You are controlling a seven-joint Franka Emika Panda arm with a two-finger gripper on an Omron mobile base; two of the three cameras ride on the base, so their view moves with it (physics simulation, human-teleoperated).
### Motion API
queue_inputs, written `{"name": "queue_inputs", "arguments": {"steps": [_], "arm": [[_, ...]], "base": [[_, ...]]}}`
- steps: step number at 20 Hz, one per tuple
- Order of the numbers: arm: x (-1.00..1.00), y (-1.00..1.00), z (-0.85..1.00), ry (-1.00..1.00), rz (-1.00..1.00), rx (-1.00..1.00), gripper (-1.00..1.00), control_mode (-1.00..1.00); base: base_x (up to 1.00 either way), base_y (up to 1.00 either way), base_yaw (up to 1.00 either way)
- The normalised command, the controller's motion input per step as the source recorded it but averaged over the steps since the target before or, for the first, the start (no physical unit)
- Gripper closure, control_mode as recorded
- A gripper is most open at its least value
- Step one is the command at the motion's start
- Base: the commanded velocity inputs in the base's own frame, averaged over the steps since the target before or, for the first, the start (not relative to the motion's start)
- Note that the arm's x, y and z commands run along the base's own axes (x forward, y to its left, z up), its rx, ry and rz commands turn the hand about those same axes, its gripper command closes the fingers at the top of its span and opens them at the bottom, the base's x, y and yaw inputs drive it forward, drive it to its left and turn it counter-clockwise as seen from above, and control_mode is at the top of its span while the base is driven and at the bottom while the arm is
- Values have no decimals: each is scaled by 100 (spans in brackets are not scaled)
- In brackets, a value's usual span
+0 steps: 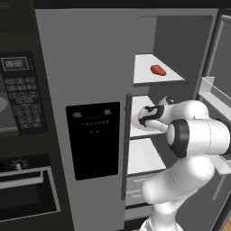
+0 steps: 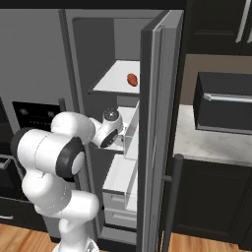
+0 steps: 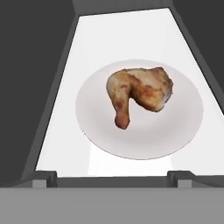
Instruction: Transport the chicken drumstick from the fridge to the microwave and turn on the microwave.
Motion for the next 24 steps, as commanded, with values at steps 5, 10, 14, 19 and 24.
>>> {"name": "queue_inputs", "arguments": {"steps": [5,10,14,19,24], "arm": [[22,-2,-11,0,0,0,-100,-100],[16,-2,-20,0,0,0,-100,-100],[16,-4,-20,0,0,1,-100,-100],[16,-12,-20,0,-1,3,-100,-100],[19,-9,-20,1,-2,3,-100,-100]], "base": [[0,0,0],[0,0,0],[0,0,0],[0,0,0],[0,0,0]]}}
